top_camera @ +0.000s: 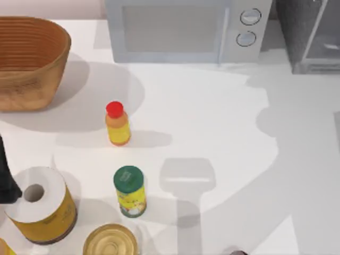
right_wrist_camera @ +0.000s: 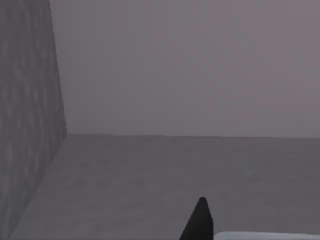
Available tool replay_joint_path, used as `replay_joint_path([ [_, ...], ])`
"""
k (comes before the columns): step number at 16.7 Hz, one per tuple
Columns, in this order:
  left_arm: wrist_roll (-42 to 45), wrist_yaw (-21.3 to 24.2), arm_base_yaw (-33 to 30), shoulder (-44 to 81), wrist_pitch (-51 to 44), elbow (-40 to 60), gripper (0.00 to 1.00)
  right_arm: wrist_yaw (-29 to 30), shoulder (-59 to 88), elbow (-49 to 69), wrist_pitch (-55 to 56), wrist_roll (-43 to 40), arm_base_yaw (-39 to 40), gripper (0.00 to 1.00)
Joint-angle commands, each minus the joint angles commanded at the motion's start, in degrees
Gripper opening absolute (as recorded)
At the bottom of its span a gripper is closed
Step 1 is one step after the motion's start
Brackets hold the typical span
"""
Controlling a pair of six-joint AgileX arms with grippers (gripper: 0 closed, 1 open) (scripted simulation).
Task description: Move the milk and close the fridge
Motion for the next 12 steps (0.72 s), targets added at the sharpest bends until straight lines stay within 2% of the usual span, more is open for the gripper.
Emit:
replay_joint_path([
  [12,0.0,0.0,0.0,0.0,0.0,0.0,1.00,-0.9,2.3,2.4,-1.0,-0.1,-0.9,0.00],
])
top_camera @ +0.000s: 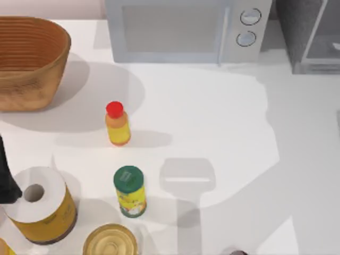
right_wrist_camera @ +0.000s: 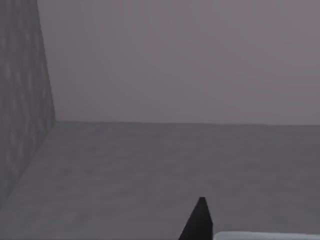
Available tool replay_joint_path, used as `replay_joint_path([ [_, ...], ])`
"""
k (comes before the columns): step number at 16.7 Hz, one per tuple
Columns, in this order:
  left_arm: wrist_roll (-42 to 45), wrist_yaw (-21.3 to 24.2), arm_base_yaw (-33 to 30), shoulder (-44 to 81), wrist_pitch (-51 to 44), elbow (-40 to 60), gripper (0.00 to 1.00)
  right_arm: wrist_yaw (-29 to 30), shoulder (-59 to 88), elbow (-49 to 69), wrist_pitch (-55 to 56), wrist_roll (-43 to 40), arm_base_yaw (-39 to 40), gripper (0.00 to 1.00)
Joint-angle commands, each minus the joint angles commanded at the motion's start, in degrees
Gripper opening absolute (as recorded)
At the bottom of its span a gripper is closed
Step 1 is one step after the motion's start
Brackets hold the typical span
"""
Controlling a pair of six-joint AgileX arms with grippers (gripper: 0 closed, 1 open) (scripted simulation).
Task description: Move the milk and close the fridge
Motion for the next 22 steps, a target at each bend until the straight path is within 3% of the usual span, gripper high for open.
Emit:
replay_joint_path([
  [1,0.0,0.0,0.0,0.0,0.0,0.0,1.00,0.0,0.0,0.0,0.0,0.0,0.0,0.00],
  [14,0.0,0.0,0.0,0.0,0.0,0.0,1.00,0.0,0.0,0.0,0.0,0.0,0.0,0.98],
  [22,0.0,0.0,0.0,0.0,0.0,0.0,1.00,0.0,0.0,0.0,0.0,0.0,0.0,1.00],
])
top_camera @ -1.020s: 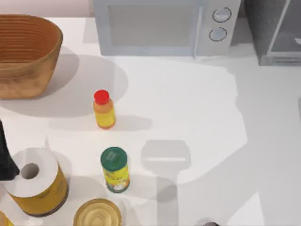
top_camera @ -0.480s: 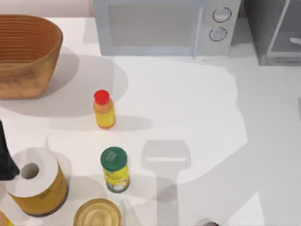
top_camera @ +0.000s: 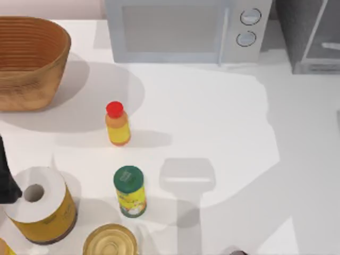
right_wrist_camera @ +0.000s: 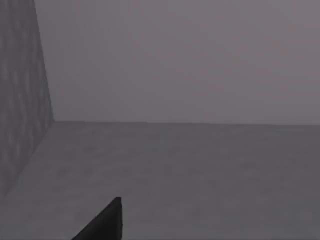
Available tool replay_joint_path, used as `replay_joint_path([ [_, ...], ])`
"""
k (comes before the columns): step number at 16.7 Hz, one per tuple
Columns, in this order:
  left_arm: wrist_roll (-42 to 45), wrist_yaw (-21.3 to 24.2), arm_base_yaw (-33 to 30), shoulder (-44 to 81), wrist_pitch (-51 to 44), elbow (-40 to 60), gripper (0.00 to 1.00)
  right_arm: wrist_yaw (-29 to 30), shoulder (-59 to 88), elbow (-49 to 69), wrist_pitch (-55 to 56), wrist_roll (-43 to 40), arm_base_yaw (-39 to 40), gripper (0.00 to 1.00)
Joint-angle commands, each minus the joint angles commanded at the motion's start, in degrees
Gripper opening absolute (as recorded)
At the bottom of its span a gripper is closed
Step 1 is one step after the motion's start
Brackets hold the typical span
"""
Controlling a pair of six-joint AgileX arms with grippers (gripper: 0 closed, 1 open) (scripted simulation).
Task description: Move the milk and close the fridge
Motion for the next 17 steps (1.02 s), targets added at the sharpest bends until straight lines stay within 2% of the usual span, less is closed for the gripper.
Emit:
replay_joint_path([
  [4,0.0,0.0,0.0,0.0,0.0,0.0,1.00,0.6,-1.3,-1.4,-1.1,-0.2,0.0,1.00],
  [9,0.0,0.0,0.0,0.0,0.0,0.0,1.00,3.1,-11.9,-12.0,-9.0,-1.6,0.9,1.00],
  [13,0.0,0.0,0.0,0.0,0.0,0.0,1.00,4.2,-30.7,-23.3,-17.2,-2.6,3.4,1.00],
  [17,0.0,0.0,0.0,0.0,0.0,0.0,1.00,4.3,-58.2,-33.8,-24.9,-2.4,6.6,1.00],
])
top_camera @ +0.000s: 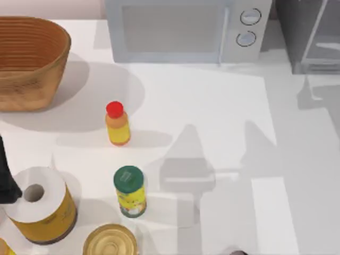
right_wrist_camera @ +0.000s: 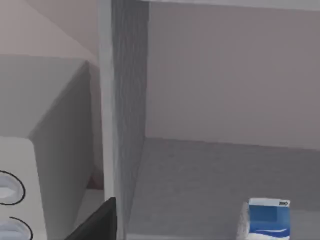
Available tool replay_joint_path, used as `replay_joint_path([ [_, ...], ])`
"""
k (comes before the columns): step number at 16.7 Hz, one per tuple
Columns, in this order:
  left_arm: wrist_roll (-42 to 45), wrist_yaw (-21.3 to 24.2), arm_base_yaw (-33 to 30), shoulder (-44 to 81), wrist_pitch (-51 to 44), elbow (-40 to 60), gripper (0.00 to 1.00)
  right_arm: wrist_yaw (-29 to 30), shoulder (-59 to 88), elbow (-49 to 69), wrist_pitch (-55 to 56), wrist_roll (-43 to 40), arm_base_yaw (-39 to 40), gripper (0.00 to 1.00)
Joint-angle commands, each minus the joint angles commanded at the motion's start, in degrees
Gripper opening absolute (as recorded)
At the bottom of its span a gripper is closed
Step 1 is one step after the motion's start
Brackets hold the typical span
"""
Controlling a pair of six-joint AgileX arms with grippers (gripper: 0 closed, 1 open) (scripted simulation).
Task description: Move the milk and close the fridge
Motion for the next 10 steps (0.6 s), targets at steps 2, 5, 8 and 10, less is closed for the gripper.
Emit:
replay_joint_path([
  [2,0.0,0.0,0.0,0.0,0.0,0.0,1.00,0.1,-15.1,-5.5,-3.8,0.7,1.7,1.00],
  [5,0.0,0.0,0.0,0.0,0.0,0.0,1.00,0.9,-36.2,-14.3,-9.5,1.9,3.8,1.00],
  [8,0.0,0.0,0.0,0.0,0.0,0.0,1.00,2.6,-53.2,-23.3,-15.7,2.7,5.0,1.00],
  [10,0.0,0.0,0.0,0.0,0.0,0.0,1.00,4.3,-61.5,-29.3,-20.1,2.9,5.4,1.00],
])
